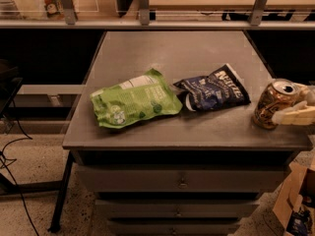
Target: Place orange can upright
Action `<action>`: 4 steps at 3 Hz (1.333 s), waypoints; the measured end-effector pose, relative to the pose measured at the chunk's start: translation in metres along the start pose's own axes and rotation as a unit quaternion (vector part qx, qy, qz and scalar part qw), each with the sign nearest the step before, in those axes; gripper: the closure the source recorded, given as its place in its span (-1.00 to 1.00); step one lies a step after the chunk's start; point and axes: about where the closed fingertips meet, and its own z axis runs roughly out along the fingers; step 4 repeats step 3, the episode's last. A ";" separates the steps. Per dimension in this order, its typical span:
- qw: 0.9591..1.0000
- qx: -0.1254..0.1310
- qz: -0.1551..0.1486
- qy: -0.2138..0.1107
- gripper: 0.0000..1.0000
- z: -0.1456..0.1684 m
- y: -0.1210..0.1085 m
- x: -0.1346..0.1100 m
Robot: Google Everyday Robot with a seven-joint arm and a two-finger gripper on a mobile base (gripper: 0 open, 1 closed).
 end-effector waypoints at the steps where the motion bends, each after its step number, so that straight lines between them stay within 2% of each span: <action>1: 1.000 0.007 -0.005 0.029 -1.00 -0.004 0.002 -0.004; 2: 0.996 0.018 -0.015 0.086 -1.00 -0.008 0.007 -0.015; 4: 0.995 0.020 -0.017 0.093 -1.00 -0.009 0.008 -0.015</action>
Offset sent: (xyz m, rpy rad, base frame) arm -0.0177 -0.0170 0.0313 -0.3416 0.0641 -0.0304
